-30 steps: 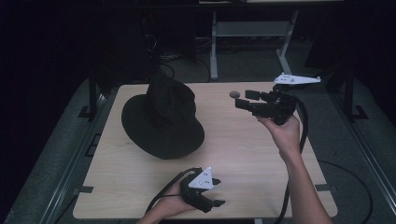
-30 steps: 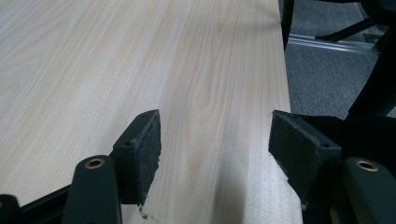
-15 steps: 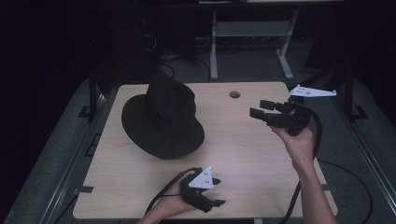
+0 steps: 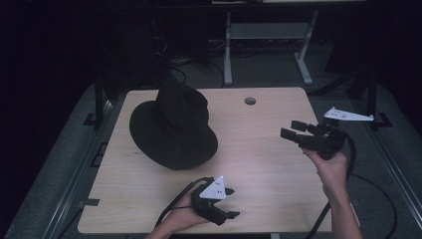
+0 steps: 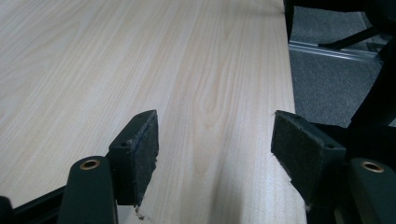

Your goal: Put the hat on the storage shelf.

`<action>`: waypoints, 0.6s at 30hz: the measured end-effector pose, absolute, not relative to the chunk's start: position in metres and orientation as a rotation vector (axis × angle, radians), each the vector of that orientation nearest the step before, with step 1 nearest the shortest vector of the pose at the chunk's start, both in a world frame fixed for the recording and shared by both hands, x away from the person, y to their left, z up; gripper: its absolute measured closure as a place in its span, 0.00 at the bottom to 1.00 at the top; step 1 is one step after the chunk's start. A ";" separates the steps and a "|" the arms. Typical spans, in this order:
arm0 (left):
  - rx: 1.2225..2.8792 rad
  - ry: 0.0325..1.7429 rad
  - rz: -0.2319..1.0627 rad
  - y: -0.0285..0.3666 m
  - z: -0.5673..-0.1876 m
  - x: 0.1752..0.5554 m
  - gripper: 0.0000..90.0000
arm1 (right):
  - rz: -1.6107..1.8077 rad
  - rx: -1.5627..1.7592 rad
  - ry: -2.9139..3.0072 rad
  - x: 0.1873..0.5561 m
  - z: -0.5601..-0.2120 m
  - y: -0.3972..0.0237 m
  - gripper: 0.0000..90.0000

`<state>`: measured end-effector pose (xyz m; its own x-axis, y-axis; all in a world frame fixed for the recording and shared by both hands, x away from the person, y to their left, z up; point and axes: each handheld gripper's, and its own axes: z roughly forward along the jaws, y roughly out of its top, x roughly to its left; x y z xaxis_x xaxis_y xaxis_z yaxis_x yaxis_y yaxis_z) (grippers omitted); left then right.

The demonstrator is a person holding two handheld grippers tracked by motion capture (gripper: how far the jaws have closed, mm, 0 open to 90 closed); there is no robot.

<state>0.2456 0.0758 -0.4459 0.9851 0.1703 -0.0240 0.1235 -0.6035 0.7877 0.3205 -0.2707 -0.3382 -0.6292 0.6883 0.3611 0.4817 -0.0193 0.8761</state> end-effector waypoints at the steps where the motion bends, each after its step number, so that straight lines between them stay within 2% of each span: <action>1: 2.225 0.205 0.065 0.076 -0.446 0.246 0.34 | 1.706 1.255 2.066 0.319 -0.341 -0.273 0.33; 9: 2.210 0.248 0.066 0.077 -0.446 0.248 0.29 | 1.692 1.314 2.054 0.309 -0.362 -0.287 0.31; 18: 2.219 0.255 0.071 0.078 -0.446 0.249 0.27 | 1.664 1.350 2.058 0.295 -0.381 -0.300 0.30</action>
<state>0.2492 0.0779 -0.4458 0.9773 0.2083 -0.0388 0.1580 -0.5949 0.7881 0.2951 -0.3000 -0.3807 -0.5754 0.7200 0.3880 0.5302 -0.0329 0.8473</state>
